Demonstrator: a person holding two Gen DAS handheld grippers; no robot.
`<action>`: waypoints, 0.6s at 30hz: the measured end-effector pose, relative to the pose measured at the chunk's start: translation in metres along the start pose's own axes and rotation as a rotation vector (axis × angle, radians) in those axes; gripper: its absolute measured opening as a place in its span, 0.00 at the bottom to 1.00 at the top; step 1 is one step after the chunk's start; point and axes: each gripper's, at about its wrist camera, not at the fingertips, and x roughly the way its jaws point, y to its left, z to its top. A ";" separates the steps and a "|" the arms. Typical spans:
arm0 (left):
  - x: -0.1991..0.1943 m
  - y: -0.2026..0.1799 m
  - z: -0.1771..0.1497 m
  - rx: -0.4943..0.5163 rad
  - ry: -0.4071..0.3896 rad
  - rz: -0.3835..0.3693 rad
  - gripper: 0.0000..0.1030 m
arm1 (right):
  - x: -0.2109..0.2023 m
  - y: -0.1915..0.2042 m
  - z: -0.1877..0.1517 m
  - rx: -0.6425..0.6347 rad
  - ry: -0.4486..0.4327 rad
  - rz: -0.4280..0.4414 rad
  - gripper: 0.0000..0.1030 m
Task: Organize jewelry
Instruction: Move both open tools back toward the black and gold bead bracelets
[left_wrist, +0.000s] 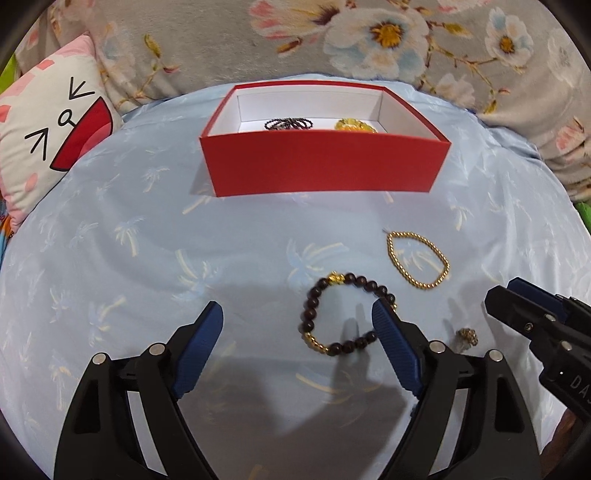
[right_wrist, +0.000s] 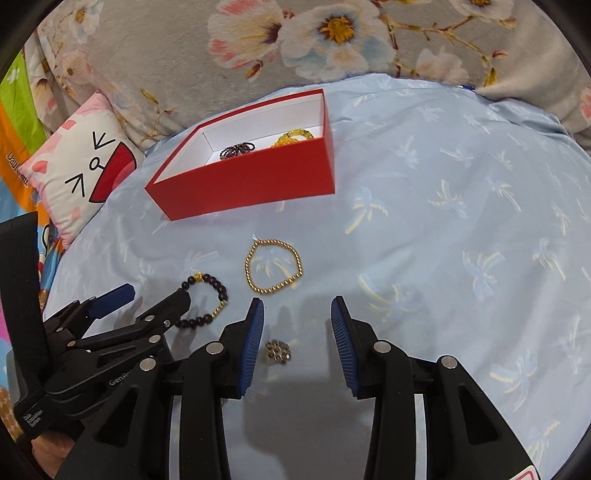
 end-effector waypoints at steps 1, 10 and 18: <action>-0.001 -0.001 -0.002 0.000 0.002 -0.007 0.76 | -0.001 -0.001 -0.002 0.001 0.002 0.000 0.37; 0.003 -0.013 -0.008 0.020 0.021 -0.013 0.76 | -0.005 -0.002 -0.009 0.007 0.011 0.011 0.37; 0.009 0.005 -0.003 -0.022 0.031 0.001 0.61 | -0.003 0.001 -0.011 -0.007 0.016 0.014 0.37</action>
